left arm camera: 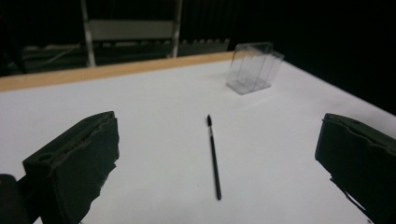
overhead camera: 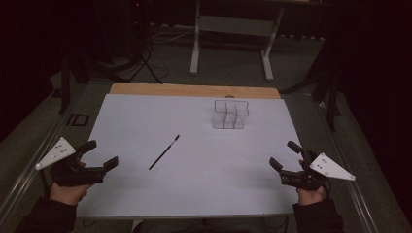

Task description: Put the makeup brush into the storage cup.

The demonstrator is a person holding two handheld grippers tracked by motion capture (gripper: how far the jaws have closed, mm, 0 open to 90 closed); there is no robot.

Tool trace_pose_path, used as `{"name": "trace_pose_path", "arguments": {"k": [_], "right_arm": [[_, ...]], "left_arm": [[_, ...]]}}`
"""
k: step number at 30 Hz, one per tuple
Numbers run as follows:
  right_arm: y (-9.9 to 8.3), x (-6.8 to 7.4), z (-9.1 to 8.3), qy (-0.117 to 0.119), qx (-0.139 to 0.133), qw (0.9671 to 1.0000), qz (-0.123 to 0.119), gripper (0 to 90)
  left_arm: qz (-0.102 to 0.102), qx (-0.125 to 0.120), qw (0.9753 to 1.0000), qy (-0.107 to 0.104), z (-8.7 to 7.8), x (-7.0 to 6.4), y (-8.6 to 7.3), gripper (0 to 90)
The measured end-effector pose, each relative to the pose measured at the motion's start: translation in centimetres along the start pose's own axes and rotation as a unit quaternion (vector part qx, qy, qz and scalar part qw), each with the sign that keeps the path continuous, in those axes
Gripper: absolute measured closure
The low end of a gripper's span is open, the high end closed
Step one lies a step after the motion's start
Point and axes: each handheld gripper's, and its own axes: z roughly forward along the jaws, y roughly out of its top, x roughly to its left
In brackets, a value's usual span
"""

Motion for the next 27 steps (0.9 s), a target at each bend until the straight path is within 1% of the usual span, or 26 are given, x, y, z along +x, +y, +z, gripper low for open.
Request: {"name": "trace_pose_path", "arguments": {"k": [1, 2, 3, 4, 5, 6, 7, 8, 9, 10, 11, 12, 13, 14, 15, 16, 17, 19, 20, 21, 22, 23, 24, 25, 26, 27], "right_arm": [[0.0, 0.0, 0.0, 0.0, 0.0, 1.0, -0.002, 13.3], [0.0, 0.1, 0.0, 0.001, 0.001, 1.0, -0.002, 13.3], [0.0, 0.1, 0.0, 0.001, 0.002, 1.0, -0.002, 13.3], [0.0, 0.1, 0.1, 0.001, 0.002, 1.0, -0.003, 13.2], [0.0, 0.1, 0.1, 0.001, 0.002, 1.0, -0.003, 13.2], [0.0, 0.2, 0.1, 0.002, 0.003, 1.0, -0.003, 13.3], [0.0, 0.2, 0.1, 0.002, 0.002, 1.0, -0.003, 13.2], [0.0, 0.2, 0.1, 0.002, 0.002, 1.0, -0.004, 13.2], [0.0, 0.2, 0.1, 0.002, 0.002, 1.0, -0.002, 13.3], [0.0, 0.2, 0.1, 0.003, 0.002, 1.0, -0.002, 13.3], [0.0, 0.2, 0.1, 0.002, 0.002, 1.0, -0.004, 13.3], [0.0, 0.2, 0.1, 0.003, 0.003, 1.0, -0.003, 13.3], [0.0, 0.2, 0.1, 0.003, 0.003, 1.0, -0.002, 13.2], [0.0, 0.2, 0.1, 0.003, 0.003, 1.0, -0.002, 13.2], [0.0, 0.2, 0.1, 0.004, 0.003, 1.0, -0.002, 13.2], [0.0, 0.2, 0.1, 0.005, 0.002, 1.0, -0.002, 13.3], [0.0, 0.2, 0.2, 0.005, 0.002, 1.0, -0.002, 13.2], [0.0, 0.2, 0.2, 0.006, 0.002, 1.0, -0.003, 13.2], [0.0, 0.2, 0.2, 0.006, 0.002, 1.0, -0.003, 13.2], [0.0, 0.2, 0.2, 0.007, 0.003, 1.0, -0.002, 13.3], [0.0, 0.2, 0.2, 0.008, 0.003, 1.0, -0.002, 13.2], [0.0, 0.2, 0.2, 0.008, 0.002, 1.0, -0.002, 13.3], [0.0, 0.2, 0.2, 0.008, 0.003, 1.0, -0.001, 13.3], [0.0, 0.2, 0.2, 0.008, 0.003, 1.0, -0.001, 13.2], [0.0, 0.2, 0.3, 0.008, 0.003, 1.0, -0.001, 13.3], [0.0, 0.2, 0.3, 0.008, 0.004, 1.0, -0.001, 13.2]], "left_arm": [[0.001, 0.012, 0.9999, 0.007, 0.3, -0.1, 0.2, 0.3], [0.001, 0.017, 0.9998, 0.007, 0.5, -0.1, 0.3, 0.2], [-0.001, 0.027, 0.9996, 0.005, 0.8, 0.0, 0.4, 0.3], [0.0, 0.036, 0.9993, 0.012, 1.1, 0.0, 0.5, 0.2], [-0.003, 0.043, 0.9991, 0.008, 1.3, 0.0, 0.7, 0.2], [-0.008, 0.055, 0.9984, 0.008, 1.6, 0.0, 0.8, 0.3], [-0.007, 0.063, 0.998, 0.01, 1.8, 0.0, 1.0, 0.2], [-0.009, 0.074, 0.9972, 0.003, 2.1, -0.1, 1.2, 0.3], [-0.011, 0.088, 0.996, 0.005, 2.4, -0.1, 1.4, 0.3], [-0.007, 0.095, 0.9955, 0.001, 2.7, -0.2, 1.5, 0.3], [-0.007, 0.106, 0.9943, -0.003, 2.9, -0.2, 1.6, 0.3], [-0.005, 0.112, 0.9937, 0.001, 3.2, -0.3, 1.7, 0.3], [-0.002, 0.121, 0.9926, -0.007, 3.5, -0.3, 1.9, 0.3], [-0.002, 0.121, 0.9926, -0.007, 3.5, -0.3, 1.9, 0.3], [0.003, 0.128, 0.9917, -0.002, 3.8, -0.5, 2.1, 0.3], [0.003, 0.134, 0.9909, -0.011, 4.1, -0.5, 2.3, 0.3], [0.003, 0.138, 0.9904, -0.006, 4.3, -0.7, 2.5, 0.3], [0.008, 0.148, 0.9889, -0.012, 4.7, -0.8, 2.8, 0.7], [0.008, 0.148, 0.9889, -0.012, 4.7, -0.8, 2.8, 0.8], [0.013, 0.159, 0.9871, -0.016, 5.2, -1.0, 3.1, 0.8], [0.018, 0.164, 0.9862, -0.012, 5.4, -1.1, 3.3, 0.8], [0.02, 0.171, 0.985, -0.014, 5.7, -1.2, 3.4, 0.8], [0.019, 0.177, 0.9839, -0.017, 5.9, -1.3, 3.5, 0.8], [0.02, 0.18, 0.9833, -0.015, 6.2, -1.4, 3.6, 0.8], [0.021, 0.186, 0.9821, -0.018, 6.4, -1.5, 3.6, 0.8], [0.024, 0.194, 0.9806, -0.014, 6.7, -1.6, 3.7, 0.8]]}}
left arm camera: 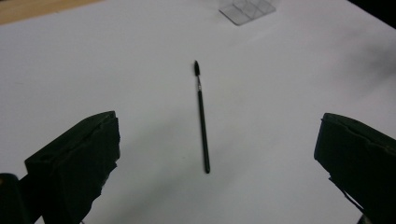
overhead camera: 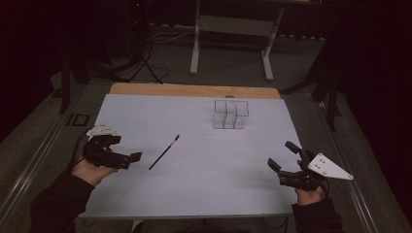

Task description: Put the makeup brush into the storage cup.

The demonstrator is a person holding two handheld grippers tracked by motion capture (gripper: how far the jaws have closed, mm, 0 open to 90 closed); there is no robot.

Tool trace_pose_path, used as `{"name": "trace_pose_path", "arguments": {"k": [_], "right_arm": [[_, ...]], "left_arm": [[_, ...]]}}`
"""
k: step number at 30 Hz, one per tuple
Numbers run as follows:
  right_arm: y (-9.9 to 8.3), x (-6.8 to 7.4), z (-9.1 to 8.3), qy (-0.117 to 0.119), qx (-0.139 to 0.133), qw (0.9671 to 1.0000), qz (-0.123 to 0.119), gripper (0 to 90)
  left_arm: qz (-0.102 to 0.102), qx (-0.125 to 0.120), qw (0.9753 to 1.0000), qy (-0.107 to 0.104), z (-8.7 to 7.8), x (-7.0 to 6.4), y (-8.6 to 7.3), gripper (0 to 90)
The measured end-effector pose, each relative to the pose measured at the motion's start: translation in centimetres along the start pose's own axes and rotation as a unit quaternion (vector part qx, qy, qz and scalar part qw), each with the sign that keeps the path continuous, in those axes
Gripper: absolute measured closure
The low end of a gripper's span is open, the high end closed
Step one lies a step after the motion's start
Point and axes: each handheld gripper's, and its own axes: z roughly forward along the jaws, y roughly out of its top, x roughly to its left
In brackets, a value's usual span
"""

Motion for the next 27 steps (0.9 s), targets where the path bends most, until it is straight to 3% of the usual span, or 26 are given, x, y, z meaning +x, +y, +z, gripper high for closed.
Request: {"name": "trace_pose_path", "arguments": {"k": [3, 6, 12, 16, 19, 20, 22, 27], "right_arm": [[0.0, 0.0, 0.0, 0.001, 0.001, 1.0, 0.0, 13.3], [0.0, 0.0, 0.0, 0.002, 0.001, 1.0, 0.0, 13.3], [0.0, 0.1, 0.1, 0.003, 0.002, 1.0, 0.0, 13.2], [0.0, 0.1, 0.1, 0.004, 0.002, 1.0, -0.001, 13.3], [0.0, 0.1, 0.1, 0.004, 0.003, 1.0, -0.001, 13.3], [-0.1, 0.1, 0.1, 0.004, 0.003, 1.0, -0.001, 13.3], [0.0, 0.1, 0.1, 0.005, 0.004, 1.0, -0.001, 13.3], [-0.1, 0.1, 0.2, 0.005, 0.003, 1.0, -0.001, 13.3]], "left_arm": [[0.015, 0.031, 0.9994, 0.002, 0.8, -0.5, 0.4, 0.8], [0.025, 0.048, 0.9985, 0.004, 1.4, -0.9, 0.7, 0.8], [0.025, 0.069, 0.9973, 0.005, 2.3, -1.2, 1.6, 1.4], [0.015, 0.074, 0.9971, 0.01, 2.7, -1.3, 2.3, 2.7], [-0.003, 0.095, 0.9954, 0.009, 3.3, -1.1, 2.6, 3.6], [-0.005, 0.108, 0.9942, 0.004, 3.6, -1.1, 2.7, 4.7], [-0.001, 0.116, 0.9932, 0.016, 4.0, -1.3, 2.8, 4.7], [-0.007, 0.131, 0.9912, 0.014, 4.9, -1.3, 3.3, 6.6]]}}
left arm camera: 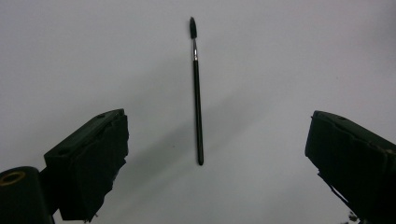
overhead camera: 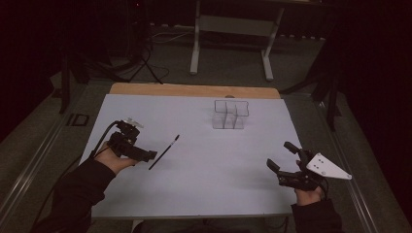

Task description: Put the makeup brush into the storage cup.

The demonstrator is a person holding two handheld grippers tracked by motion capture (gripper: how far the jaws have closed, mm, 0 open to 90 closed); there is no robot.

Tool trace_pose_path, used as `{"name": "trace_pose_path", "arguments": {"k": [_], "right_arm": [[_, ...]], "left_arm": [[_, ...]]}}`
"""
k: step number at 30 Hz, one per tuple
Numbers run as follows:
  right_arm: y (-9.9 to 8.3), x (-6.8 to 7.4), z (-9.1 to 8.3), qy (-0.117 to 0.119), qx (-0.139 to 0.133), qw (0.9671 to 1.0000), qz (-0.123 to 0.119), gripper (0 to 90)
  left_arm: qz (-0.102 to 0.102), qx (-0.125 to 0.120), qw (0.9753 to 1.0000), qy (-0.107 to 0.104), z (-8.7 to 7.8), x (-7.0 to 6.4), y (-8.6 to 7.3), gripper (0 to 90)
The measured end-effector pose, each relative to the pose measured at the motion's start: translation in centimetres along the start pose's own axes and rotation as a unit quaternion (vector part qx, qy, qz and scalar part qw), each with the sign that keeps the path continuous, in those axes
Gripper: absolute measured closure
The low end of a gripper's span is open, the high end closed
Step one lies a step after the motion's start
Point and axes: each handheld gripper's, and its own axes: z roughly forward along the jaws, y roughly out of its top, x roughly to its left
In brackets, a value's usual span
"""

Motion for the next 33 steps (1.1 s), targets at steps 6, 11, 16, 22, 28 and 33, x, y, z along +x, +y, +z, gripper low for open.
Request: {"name": "trace_pose_path", "arguments": {"k": [6, 11, 16, 22, 28, 33], "right_arm": [[0.0, 0.1, 0.0, 0.001, 0.0, 1.0, -0.001, 13.3], [0.0, 0.0, 0.0, 0.001, 0.001, 1.0, -0.001, 13.3], [0.0, 0.0, 0.1, 0.003, 0.002, 1.0, 0.0, 13.3], [0.0, 0.0, 0.1, 0.004, 0.002, 1.0, 0.0, 13.3], [0.0, 0.1, 0.1, 0.003, 0.003, 1.0, -0.002, 13.3], [0.0, 0.1, 0.1, 0.006, 0.004, 1.0, -0.003, 13.3]], "left_arm": [[-0.011, 0.019, 0.9997, -0.008, 0.9, 0.2, 1.0, 9.1], [-0.011, 0.04, 0.999, -0.014, 1.7, 0.2, 1.7, 10.9], [-0.017, 0.056, 0.9983, -0.01, 2.6, 0.4, 2.4, 14.1], [-0.025, 0.079, 0.9963, -0.021, 3.6, 0.6, 3.0, 18.0], [-0.034, 0.095, 0.9944, -0.032, 4.6, 0.6, 3.5, 24.8], [-0.029, 0.111, 0.993, -0.027, 5.6, 0.4, 3.9, 30.6]]}}
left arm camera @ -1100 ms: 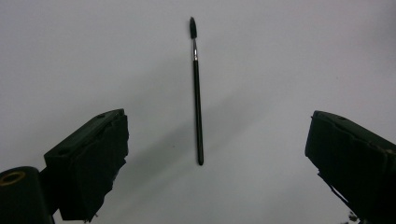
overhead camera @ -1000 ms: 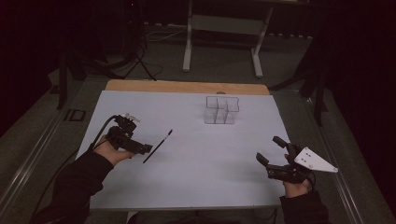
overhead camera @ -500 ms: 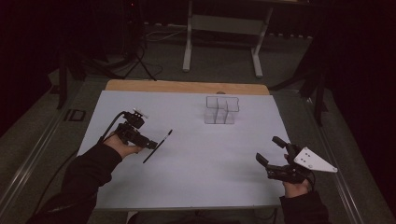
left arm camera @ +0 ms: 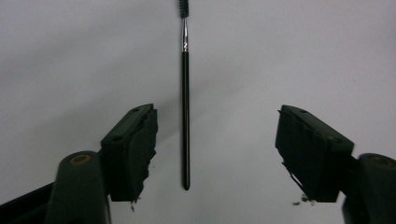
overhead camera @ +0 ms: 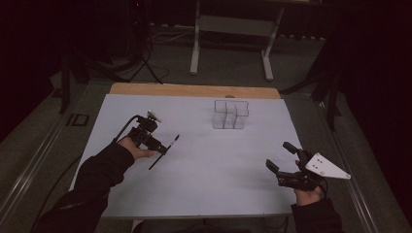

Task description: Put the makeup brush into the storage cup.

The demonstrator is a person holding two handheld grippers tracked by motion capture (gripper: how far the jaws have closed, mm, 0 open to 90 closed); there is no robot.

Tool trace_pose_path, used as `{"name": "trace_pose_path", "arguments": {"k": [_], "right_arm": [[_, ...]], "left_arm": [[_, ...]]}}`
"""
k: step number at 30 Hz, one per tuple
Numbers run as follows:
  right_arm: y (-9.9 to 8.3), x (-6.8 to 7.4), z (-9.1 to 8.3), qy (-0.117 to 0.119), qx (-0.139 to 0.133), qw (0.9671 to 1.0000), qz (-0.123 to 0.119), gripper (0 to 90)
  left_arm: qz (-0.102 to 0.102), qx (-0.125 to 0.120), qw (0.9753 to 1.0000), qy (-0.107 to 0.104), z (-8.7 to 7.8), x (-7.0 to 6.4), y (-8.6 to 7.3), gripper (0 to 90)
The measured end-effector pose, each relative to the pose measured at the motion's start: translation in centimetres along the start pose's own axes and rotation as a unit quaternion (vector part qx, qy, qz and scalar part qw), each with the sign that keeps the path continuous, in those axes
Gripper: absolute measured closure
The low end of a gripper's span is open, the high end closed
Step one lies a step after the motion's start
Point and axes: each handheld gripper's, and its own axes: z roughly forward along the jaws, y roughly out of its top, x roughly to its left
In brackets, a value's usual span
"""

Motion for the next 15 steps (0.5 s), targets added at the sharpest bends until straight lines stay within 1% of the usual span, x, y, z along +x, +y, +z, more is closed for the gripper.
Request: {"name": "trace_pose_path", "arguments": {"k": [5, 9, 10, 15], "right_arm": [[0.0, 0.0, 0.0, 0.0, 0.0, 1.0, 0.0, 13.3], [0.0, 0.0, 0.0, 0.001, 0.001, 1.0, 0.0, 13.3], [0.0, 0.0, 0.0, 0.001, 0.001, 1.0, 0.0, 13.3], [0.0, 0.0, 0.0, 0.002, 0.002, 1.0, 0.001, 13.3]], "left_arm": [[0.0, 0.011, 0.9999, 0.01, 0.9, 0.0, 0.4, 39.6], [-0.003, 0.02, 0.9997, 0.011, 1.8, 0.2, 0.7, 46.7], [-0.003, 0.021, 0.9997, 0.015, 2.1, 0.2, 0.8, 48.2], [-0.003, 0.028, 0.9995, 0.016, 2.9, 0.4, 1.1, 56.1]]}}
